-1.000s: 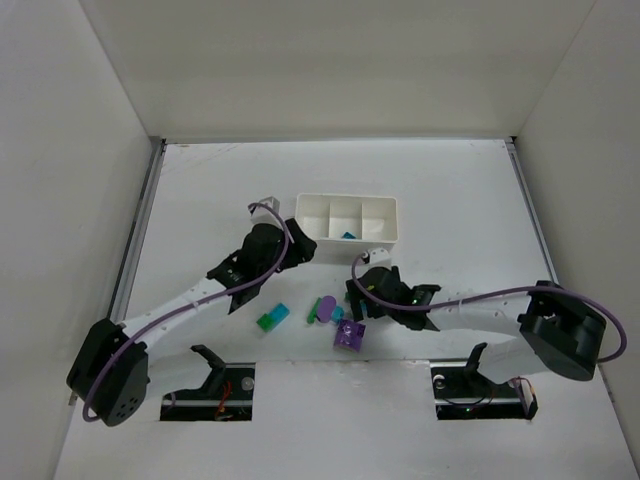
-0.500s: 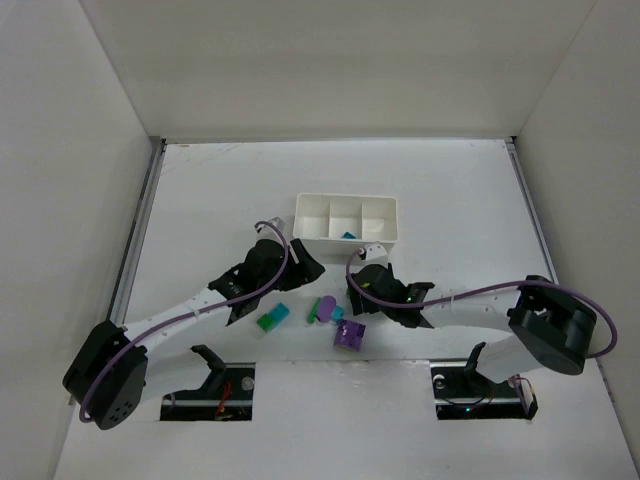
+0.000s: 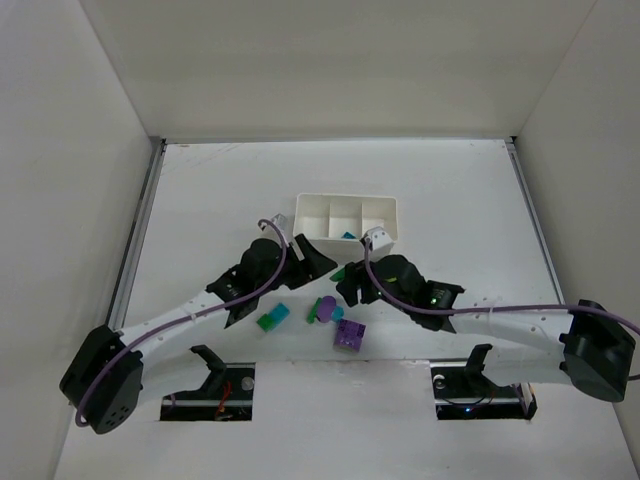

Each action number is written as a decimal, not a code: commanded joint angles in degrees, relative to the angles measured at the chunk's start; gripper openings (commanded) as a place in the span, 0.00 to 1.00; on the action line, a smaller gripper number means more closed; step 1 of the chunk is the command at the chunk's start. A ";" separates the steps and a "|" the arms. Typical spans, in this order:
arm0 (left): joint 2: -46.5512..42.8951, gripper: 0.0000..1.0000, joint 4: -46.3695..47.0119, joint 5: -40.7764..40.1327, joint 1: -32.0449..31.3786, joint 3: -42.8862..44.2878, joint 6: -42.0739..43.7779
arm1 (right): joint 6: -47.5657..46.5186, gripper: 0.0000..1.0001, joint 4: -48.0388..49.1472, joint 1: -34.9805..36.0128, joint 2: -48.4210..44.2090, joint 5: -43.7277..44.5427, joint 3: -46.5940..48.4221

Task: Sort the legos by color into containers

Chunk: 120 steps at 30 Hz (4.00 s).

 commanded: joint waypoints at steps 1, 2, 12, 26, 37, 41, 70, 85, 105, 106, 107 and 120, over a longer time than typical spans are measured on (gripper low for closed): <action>-1.47 0.66 3.96 2.95 0.37 0.20 -2.73 | -1.20 0.52 4.27 -0.35 -0.75 -4.94 2.41; -1.20 0.66 4.22 3.48 0.28 0.20 -3.35 | -1.20 0.52 4.71 -0.35 -0.66 -5.29 2.50; 2.58 0.56 8.62 5.32 -0.77 -0.85 -7.13 | 0.38 0.52 9.02 -1.49 -1.19 -9.95 1.36; 2.93 0.18 9.41 4.97 0.89 -0.94 -7.31 | 0.21 0.50 8.93 -3.25 -0.13 -10.04 -0.48; -1.63 0.15 5.72 5.33 10.91 -2.34 -4.68 | 0.83 0.50 6.47 -3.25 -4.62 -10.04 -2.07; -4.53 0.15 3.44 4.45 13.63 -2.78 -3.27 | 0.74 0.50 6.29 -3.77 -5.06 -9.86 -1.45; 10.13 0.19 0.97 -11.81 9.68 15.32 11.06 | -9.55 0.78 5.94 -15.11 24.65 6.31 26.67; 18.66 0.22 1.32 -12.60 9.60 20.06 13.78 | -3.75 0.47 6.21 -9.76 10.07 6.31 13.77; 10.25 1.00 -3.94 -21.03 8.28 22.18 15.46 | -1.28 0.76 8.57 -5.97 -0.31 8.95 2.15; 8.66 1.00 -4.47 -21.91 7.75 22.18 15.19 | -1.11 0.79 8.66 -6.15 -0.66 8.95 1.80; 6.21 1.00 -5.52 -23.31 6.44 22.44 14.76 | -1.02 0.81 8.75 -6.23 -1.10 8.95 1.28; -8.23 1.00 -15.55 -53.21 -14.04 28.59 12.29 | 1.88 1.00 7.44 -10.63 -2.16 14.84 0.21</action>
